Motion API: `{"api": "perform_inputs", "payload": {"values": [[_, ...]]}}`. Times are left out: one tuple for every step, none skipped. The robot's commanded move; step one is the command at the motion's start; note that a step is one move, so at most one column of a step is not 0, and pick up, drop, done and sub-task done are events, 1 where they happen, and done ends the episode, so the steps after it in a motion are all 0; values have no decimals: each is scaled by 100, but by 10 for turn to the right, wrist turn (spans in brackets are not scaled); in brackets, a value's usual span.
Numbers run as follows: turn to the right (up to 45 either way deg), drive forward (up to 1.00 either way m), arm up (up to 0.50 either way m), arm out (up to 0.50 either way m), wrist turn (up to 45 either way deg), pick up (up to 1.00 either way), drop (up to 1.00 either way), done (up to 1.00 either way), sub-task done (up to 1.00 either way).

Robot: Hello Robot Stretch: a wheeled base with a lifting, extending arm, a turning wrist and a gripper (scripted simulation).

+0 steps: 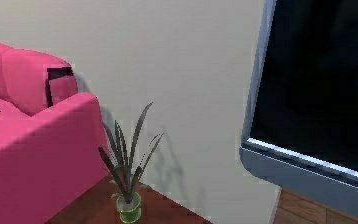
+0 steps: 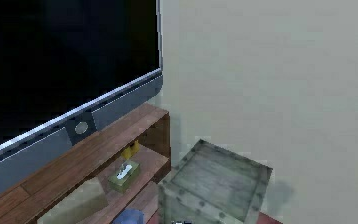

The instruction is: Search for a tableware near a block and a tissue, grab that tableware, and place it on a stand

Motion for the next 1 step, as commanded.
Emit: {"api": "perform_inputs", "payload": {"values": [[0, 0, 0, 0, 0, 0, 100, 0, 0]]}}
